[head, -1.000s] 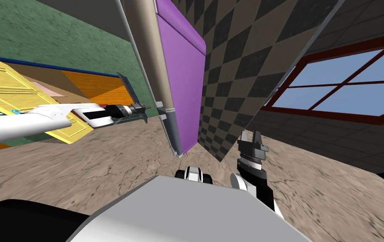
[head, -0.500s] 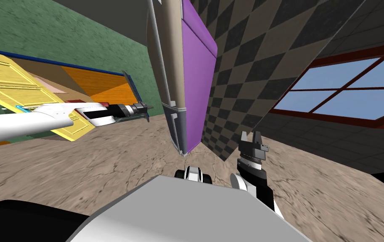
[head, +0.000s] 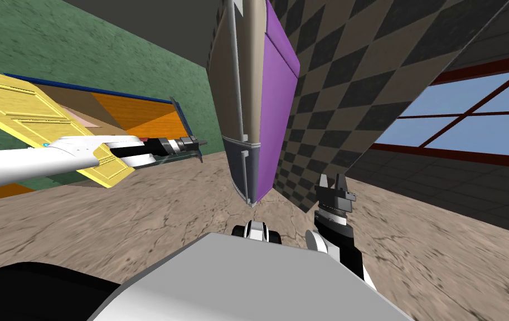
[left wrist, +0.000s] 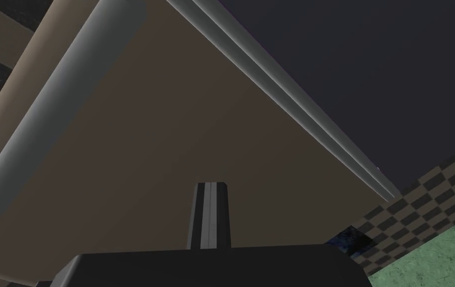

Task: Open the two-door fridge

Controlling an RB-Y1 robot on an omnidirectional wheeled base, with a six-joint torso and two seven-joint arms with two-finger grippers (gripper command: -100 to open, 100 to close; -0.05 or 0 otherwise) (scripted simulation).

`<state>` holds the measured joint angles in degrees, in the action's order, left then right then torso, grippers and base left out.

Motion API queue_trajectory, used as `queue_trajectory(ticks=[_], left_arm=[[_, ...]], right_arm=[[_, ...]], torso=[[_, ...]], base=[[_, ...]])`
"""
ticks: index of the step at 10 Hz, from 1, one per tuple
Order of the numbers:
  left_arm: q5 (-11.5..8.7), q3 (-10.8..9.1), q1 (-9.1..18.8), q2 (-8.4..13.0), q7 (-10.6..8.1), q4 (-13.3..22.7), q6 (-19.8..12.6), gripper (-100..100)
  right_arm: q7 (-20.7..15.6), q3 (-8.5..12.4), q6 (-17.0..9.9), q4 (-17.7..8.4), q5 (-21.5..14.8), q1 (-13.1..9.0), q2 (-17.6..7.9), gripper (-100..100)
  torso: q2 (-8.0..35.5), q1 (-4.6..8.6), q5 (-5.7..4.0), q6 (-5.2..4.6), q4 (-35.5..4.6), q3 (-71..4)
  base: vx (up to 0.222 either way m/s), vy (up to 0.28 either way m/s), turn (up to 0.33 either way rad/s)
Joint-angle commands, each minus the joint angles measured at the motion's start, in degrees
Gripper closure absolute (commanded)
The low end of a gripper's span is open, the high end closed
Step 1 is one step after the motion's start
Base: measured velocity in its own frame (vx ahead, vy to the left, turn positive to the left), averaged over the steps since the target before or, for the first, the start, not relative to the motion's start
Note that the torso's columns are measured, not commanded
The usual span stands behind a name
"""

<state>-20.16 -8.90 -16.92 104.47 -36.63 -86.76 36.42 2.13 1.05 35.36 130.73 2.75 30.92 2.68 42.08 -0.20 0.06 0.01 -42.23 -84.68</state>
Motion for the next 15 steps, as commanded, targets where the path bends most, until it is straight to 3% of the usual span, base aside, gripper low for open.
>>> queue_trajectory(ticks=[1, 4, 5, 6, 7, 8, 10, 15], left_arm=[[-0.80, 2.46, 2.53, 0.73, 0.64, -1.88, 1.78, 100], [-0.92, 2.21, 2.35, 1.05, 0.76, -2.93, 3.05, 100], [-0.92, 0.73, 1.31, 1.05, 0.76, -2.93, 3.05, 100], [-0.92, 2.21, 2.35, 1.05, 0.76, -2.93, 3.05, 100], [-0.77, 1.04, 1.43, 0.99, 0.65, -2.90, 2.99, 100], [0.02, 0.95, 1.70, 0.25, 1.85, -2.46, 2.32, -100], [0.64, 0.83, 1.90, -0.35, 2.88, -2.05, 1.75, -100], [3.05, 0.35, 2.67, -2.68, 6.95, -0.50, -0.51, -100]], right_arm=[[0.00, -0.01, 0.00, 0.00, 0.00, 0.00, 0.01, 0], [0.00, -0.03, 0.00, 0.00, 0.00, -0.01, 0.03, 0], [0.00, -0.03, 0.00, 0.01, 0.00, -0.01, 0.03, 0], [0.00, -0.02, 0.00, 0.00, 0.00, -0.01, 0.03, 0], [0.00, -0.03, 0.00, 0.00, 0.00, 0.00, 0.03, 0], [0.00, -0.04, 0.00, 0.00, -0.01, 0.00, 0.04, 0], [0.00, -0.06, 0.01, 0.01, -0.01, 0.00, 0.06, 0], [0.00, -0.05, 0.01, 0.01, -0.01, 0.00, 0.06, 0]], torso=[[0.09, 0.37, -0.10, -0.03, 0.00, 0.02], [0.24, 0.70, -0.21, -0.01, -0.07, 0.14], [0.28, 0.31, -0.14, -0.01, -0.08, 0.16], [0.18, 0.15, -0.04, -0.02, -0.05, 0.10], [0.06, 0.34, -0.08, -0.01, -0.01, 0.03], [0.05, 0.49, -0.16, -0.02, 0.00, 0.01], [0.05, 0.80, -0.28, -0.03, 0.00, 0.01], [0.25, 0.14, -0.04, -0.01, -0.06, 0.14]], base=[[-0.078, 0.281, 0.008], [-0.065, 0.173, 0.005], [-0.056, 0.181, -0.002], [-0.020, 0.093, -0.007], [-0.008, 0.031, 0.001], [0.034, -0.111, -0.068], [0.052, -0.199, -0.045], [0.087, -0.215, -0.061]])
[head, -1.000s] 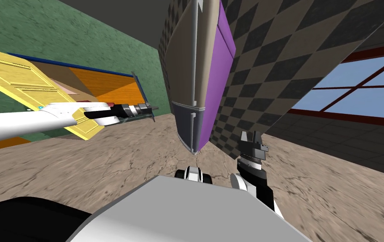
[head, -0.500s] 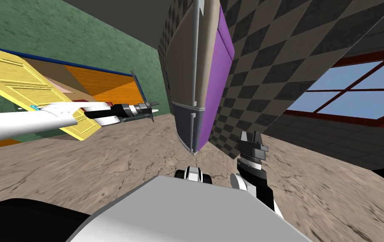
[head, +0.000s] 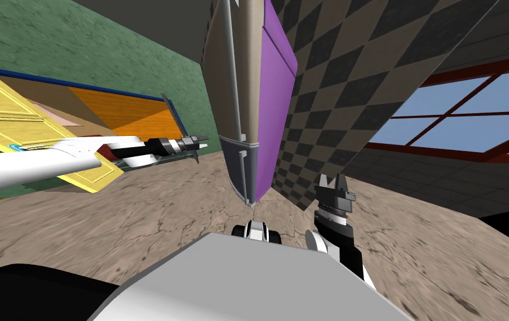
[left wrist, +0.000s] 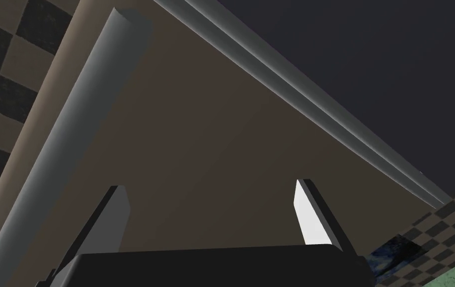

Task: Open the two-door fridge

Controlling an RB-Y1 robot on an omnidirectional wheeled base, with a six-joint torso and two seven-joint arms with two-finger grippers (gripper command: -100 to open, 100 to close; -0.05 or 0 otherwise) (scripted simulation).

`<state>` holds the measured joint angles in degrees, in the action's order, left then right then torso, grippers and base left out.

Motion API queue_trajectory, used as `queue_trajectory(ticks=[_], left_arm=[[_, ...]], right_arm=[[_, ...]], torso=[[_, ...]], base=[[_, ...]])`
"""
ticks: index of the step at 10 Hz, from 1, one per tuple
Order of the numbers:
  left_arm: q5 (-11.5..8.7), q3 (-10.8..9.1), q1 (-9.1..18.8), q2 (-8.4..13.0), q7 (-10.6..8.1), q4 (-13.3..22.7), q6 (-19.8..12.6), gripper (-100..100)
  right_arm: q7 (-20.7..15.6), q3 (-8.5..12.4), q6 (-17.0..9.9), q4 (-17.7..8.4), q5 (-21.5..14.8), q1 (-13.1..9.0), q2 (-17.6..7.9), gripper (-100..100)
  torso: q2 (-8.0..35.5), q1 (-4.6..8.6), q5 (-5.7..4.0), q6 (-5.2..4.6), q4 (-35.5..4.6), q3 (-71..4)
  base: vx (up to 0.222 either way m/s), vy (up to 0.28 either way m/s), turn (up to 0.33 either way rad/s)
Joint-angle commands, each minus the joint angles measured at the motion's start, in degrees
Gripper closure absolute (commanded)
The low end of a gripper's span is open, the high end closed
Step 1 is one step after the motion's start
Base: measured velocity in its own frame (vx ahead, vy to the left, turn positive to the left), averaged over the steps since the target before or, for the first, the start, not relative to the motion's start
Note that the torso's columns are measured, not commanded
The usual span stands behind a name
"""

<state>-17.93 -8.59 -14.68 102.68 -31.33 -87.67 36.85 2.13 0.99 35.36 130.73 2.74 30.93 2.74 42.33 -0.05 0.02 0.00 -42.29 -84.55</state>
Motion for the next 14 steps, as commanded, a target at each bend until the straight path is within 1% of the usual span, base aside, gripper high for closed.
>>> queue_trajectory(ticks=[1, 4, 5, 8, 9, 10, 11, 12, 13, 14], left_arm=[[1.35, -0.07, 0.59, -1.41, 2.54, 0.75, -1.44, -100], [2.79, -0.36, 1.05, -2.80, 4.94, 1.68, -2.78, -100], [3.46, -0.49, 1.26, -3.43, 6.07, 2.09, -3.40, -100], [4.71, -0.74, 1.66, -4.64, 8.18, 2.90, -4.57, -100], [4.41, -0.65, 1.60, -4.32, 7.65, 2.78, -4.24, -100], [4.09, -1.15, 1.57, -2.90, 7.13, 2.63, -5.01, -100], [4.26, -0.63, 1.85, -3.60, 7.54, 2.82, -4.55, -100], [4.23, -0.62, 1.90, -3.51, 7.47, 2.82, -4.62, 100], [4.11, -0.77, 1.80, -3.31, 7.52, 2.11, -3.41, 100], [3.98, -0.94, 1.74, -3.08, 7.55, 1.23, -2.07, 100]], right_arm=[[0.00, 0.00, 0.00, 0.00, 0.00, 0.00, 0.00, 0], [0.00, 0.00, 0.00, 0.00, 0.00, 0.00, 0.00, 0], [0.00, 0.00, 0.00, 0.00, 0.00, 0.00, 0.00, 0], [0.00, 0.00, 0.00, 0.00, 0.00, 0.00, 0.00, 0], [0.00, 0.00, 0.00, 0.00, 0.00, 0.00, 0.00, 0], [0.00, 0.01, 0.00, 0.00, 0.00, -0.01, -0.01, 0], [0.00, 0.02, 0.00, 0.00, 0.00, 0.00, -0.02, 0], [0.00, 0.02, 0.00, 0.00, 0.00, 0.00, -0.02, 0], [0.00, 0.03, 0.00, 0.00, 0.00, 0.00, -0.03, 0], [0.00, 0.03, 0.00, 0.00, 0.00, -0.02, -0.04, 0]], torso=[[0.02, 0.18, -0.06, 0.00, -0.01, 0.02], [-0.02, -0.06, 0.00, 0.00, 0.00, -0.01], [-0.07, -0.09, 0.03, 0.01, 0.02, -0.04], [0.01, 0.05, -0.03, 0.01, 0.00, 0.00], [0.02, -0.04, -0.01, 0.01, -0.02, 0.02], [0.10, -0.33, 0.08, 0.03, -0.03, 0.06], [-0.08, -0.19, 0.07, 0.01, 0.01, -0.03], [-0.02, -0.15, 0.05, 0.01, 0.02, -0.02], [0.13, -0.03, -0.01, -0.03, -0.06, 0.10], [0.36, -0.37, 0.04, -0.02, -0.18, 0.21]], base=[[0.074, -0.262, -0.065], [0.075, -0.231, -0.058], [0.083, -0.227, -0.064], [0.072, -0.204, -0.054], [0.032, -0.077, -0.004], [0.078, -0.076, -0.024], [0.049, -0.044, -0.002], [0.008, -0.005, 0.008], [-0.058, 0.162, 0.012], [-0.077, 0.312, -0.028]])
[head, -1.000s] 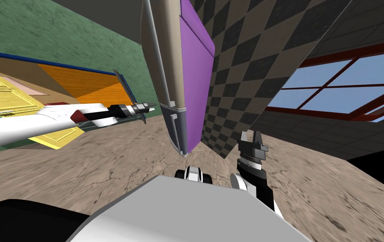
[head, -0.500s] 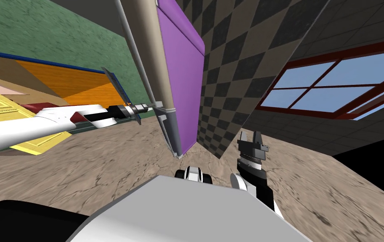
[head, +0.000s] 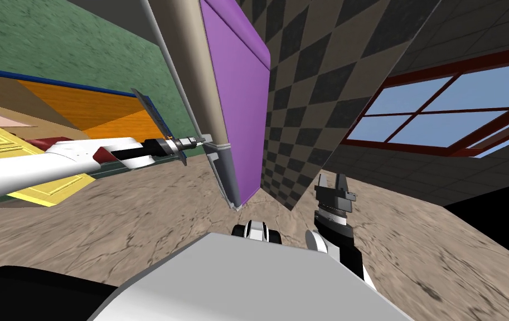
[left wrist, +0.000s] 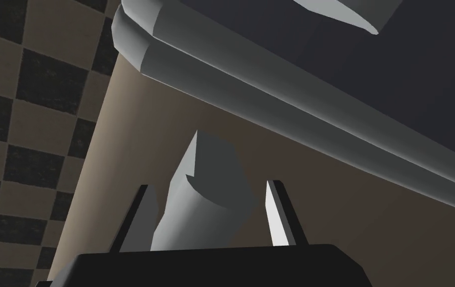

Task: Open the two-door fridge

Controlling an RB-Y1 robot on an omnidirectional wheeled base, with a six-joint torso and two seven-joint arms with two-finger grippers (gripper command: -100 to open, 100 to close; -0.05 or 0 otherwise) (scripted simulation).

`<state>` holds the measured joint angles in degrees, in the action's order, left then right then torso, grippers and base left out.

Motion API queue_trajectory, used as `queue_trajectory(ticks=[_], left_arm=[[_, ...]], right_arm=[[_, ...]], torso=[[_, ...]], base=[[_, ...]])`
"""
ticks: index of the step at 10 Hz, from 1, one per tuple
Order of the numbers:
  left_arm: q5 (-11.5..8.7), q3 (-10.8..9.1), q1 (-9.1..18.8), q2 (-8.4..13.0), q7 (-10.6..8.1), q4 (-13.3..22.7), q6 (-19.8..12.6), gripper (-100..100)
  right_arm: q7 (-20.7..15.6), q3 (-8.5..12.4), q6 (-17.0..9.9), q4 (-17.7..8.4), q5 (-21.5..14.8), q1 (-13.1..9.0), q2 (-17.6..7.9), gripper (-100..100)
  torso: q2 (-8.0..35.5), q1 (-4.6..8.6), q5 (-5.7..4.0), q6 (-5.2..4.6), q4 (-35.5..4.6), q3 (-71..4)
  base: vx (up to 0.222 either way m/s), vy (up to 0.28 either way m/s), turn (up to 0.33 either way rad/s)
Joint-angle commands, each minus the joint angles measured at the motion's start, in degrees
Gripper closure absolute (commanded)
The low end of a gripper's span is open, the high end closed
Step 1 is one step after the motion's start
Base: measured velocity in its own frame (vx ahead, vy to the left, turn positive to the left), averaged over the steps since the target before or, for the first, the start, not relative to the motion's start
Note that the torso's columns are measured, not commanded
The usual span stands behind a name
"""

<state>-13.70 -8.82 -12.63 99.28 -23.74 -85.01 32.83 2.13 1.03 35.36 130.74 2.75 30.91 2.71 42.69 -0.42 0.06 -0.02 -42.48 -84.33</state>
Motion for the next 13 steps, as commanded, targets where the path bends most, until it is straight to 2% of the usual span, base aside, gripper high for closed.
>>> queue_trajectory(ticks=[1, 2, 3, 5, 6, 7, 8, 9, 10, 11, 12, 13], left_arm=[[-0.25, -0.71, -0.31, 0.32, -0.04, -1.44, 1.95, 100], [-0.37, -0.87, -0.38, 0.54, -0.01, -2.32, 3.29, 100], [-0.37, -0.87, -0.38, 0.54, -0.01, -2.32, 3.29, 100], [-0.62, -1.20, -0.50, 0.99, 0.06, -4.08, 5.96, 100], [-0.75, -1.36, -0.56, 1.22, 0.10, -4.97, 7.30, 100], [-0.75, -0.96, -0.56, 1.22, 0.10, -4.97, 7.30, 100], [-0.75, -1.36, -0.56, 1.22, 0.10, -4.97, 7.30, 100], [-0.87, -1.52, -0.63, 1.45, 0.13, -5.85, 8.63, 100], [-0.99, -1.69, -0.69, 1.67, 0.16, -6.73, 9.97, 100], [-0.99, -1.69, -0.69, 1.67, 0.16, -6.73, 9.97, 100], [-0.99, -1.69, -0.69, 1.67, 0.16, -6.73, 9.97, 100], [-1.12, -1.85, -0.75, 1.90, 0.20, -7.61, 11.31, 100]], right_arm=[[0.00, 0.01, 0.00, -0.01, 0.00, 0.00, -0.01, 0], [0.00, 0.01, -0.01, -0.01, 0.00, -0.01, -0.01, 0], [0.00, 0.02, -0.01, -0.01, 0.00, -0.01, -0.02, 0], [0.00, 0.00, 0.00, -0.01, 0.00, 0.00, 0.00, 0], [0.00, 0.01, 0.00, 0.00, 0.00, 0.00, -0.01, 0], [0.00, 0.02, 0.00, -0.01, 0.00, 0.00, -0.02, 0], [0.00, 0.01, -0.01, -0.01, 0.00, 0.00, -0.01, 0], [0.00, 0.00, 0.00, -0.01, 0.00, 0.00, 0.01, 0], [0.00, 0.00, 0.00, 0.00, 0.00, 0.01, 0.00, 0], [0.00, 0.01, 0.00, 0.00, 0.00, 0.01, -0.01, 0], [0.00, 0.00, 0.00, -0.01, 0.00, 0.00, 0.00, 0], [0.00, 0.00, 0.00, -0.01, 0.00, 0.00, 0.01, 0]], torso=[[-0.01, -0.37, 0.08, 0.10, -0.13, -0.02], [-0.17, -0.22, 0.08, 0.15, -0.08, -0.15], [-0.36, -0.19, -0.02, 0.18, -0.07, -0.30], [-0.64, 0.43, -0.24, 0.11, 0.04, -0.51], [-0.51, 0.09, -0.20, 0.06, -0.08, -0.44], [-0.61, -0.11, -0.17, 0.03, -0.17, -0.54], [-0.59, 0.17, -0.16, 0.05, -0.04, -0.52], [-0.73, 0.72, -0.31, 0.05, 0.03, -0.58], [-0.69, 0.63, -0.39, 0.02, -0.04, -0.57], [-0.48, 0.18, -0.25, -0.01, -0.13, -0.43], [-0.36, 0.22, -0.18, 0.00, -0.13, -0.36], [-0.42, 0.60, -0.28, 0.06, -0.09, -0.36]], base=[[-0.099, 0.291, -0.023], [-0.114, 0.335, 0.001], [-0.097, 0.233, -0.004], [-0.112, 0.265, 0.009], [-0.078, 0.376, -0.009], [-0.113, 0.299, -0.014], [-0.078, 0.142, -0.005], [-0.044, 0.171, 0.015], [-0.063, 0.294, 0.005], [-0.094, 0.251, -0.016], [-0.068, 0.133, -0.019], [-0.064, 0.180, 0.007]])
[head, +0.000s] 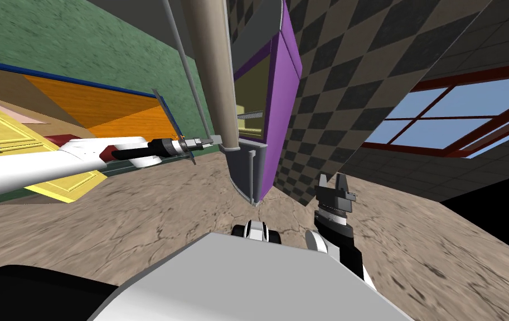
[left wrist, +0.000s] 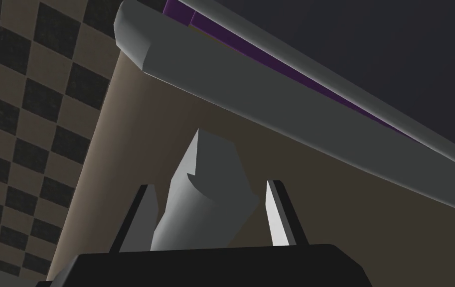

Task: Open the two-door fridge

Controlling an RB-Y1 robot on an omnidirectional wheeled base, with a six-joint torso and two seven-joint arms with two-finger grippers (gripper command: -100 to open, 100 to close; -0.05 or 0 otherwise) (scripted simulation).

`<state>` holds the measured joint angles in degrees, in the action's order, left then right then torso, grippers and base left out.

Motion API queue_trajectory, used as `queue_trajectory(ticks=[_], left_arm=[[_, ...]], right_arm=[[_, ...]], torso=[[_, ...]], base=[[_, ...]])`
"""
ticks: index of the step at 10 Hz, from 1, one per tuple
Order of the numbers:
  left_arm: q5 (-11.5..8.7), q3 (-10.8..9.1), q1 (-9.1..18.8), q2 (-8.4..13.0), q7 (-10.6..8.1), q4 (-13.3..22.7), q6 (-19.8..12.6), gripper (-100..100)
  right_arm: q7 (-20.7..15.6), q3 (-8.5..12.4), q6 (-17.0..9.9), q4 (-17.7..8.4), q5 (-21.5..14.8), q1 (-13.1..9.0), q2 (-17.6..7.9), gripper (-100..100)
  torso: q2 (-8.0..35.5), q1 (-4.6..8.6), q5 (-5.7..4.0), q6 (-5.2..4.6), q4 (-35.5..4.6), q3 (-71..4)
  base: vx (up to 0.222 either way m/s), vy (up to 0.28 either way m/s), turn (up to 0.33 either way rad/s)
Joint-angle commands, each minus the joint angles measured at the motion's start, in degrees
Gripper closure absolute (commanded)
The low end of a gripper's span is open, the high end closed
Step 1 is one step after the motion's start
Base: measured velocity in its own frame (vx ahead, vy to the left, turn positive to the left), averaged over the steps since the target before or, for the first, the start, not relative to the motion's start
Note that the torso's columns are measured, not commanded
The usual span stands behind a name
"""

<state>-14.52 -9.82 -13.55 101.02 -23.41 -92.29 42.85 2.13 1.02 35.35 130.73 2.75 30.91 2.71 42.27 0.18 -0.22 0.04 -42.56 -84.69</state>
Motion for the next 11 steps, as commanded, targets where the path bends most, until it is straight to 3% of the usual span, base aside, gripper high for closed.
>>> queue_trajectory(ticks=[1, 3, 4, 7, 9, 11], left_arm=[[-0.42, -1.01, 0.10, 0.38, -0.10, -1.21, 2.62, 100], [-0.42, 0.11, 0.10, 0.38, -0.10, -1.21, 2.62, 100], [-0.42, -1.01, 0.10, 0.38, -0.10, -1.21, 2.62, 100], [-0.65, -0.25, 0.21, 0.65, 0.25, -2.28, 3.58, 100], [-0.88, -0.38, 0.16, 0.90, 0.50, -3.30, 4.80, 100], [-1.12, -0.51, 0.10, 1.16, 0.74, -4.31, 6.02, 100]], right_arm=[[0.00, 0.00, 0.00, 0.01, 0.00, 0.00, -0.01, 0], [0.00, 0.01, 0.00, 0.00, 0.00, 0.00, -0.01, 0], [0.00, 0.00, 0.00, 0.00, 0.00, 0.00, 0.00, 0], [0.00, -0.02, 0.00, 0.01, 0.00, 0.01, 0.02, 0], [0.00, 0.01, 0.00, 0.00, 0.00, 0.00, -0.02, 0], [0.00, 0.02, 0.00, 0.00, 0.00, 0.01, -0.02, 0]], torso=[[0.13, -0.08, -0.01, 0.02, -0.03, 0.09], [0.33, -0.29, 0.15, 0.06, -0.09, 0.26], [0.18, 0.23, 0.08, 0.08, 0.13, 0.23], [0.25, 0.24, -0.04, -0.06, 0.07, 0.25], [0.52, -0.83, 0.30, 0.02, -0.10, 0.41], [0.10, -0.39, 0.13, 0.01, -0.02, 0.09]], base=[[-0.107, 0.340, 0.000], [-0.042, 0.199, -0.015], [-0.013, 0.024, 0.014], [0.001, 0.044, 0.009], [-0.005, 0.289, -0.022], [0.034, 0.285, 0.012]])
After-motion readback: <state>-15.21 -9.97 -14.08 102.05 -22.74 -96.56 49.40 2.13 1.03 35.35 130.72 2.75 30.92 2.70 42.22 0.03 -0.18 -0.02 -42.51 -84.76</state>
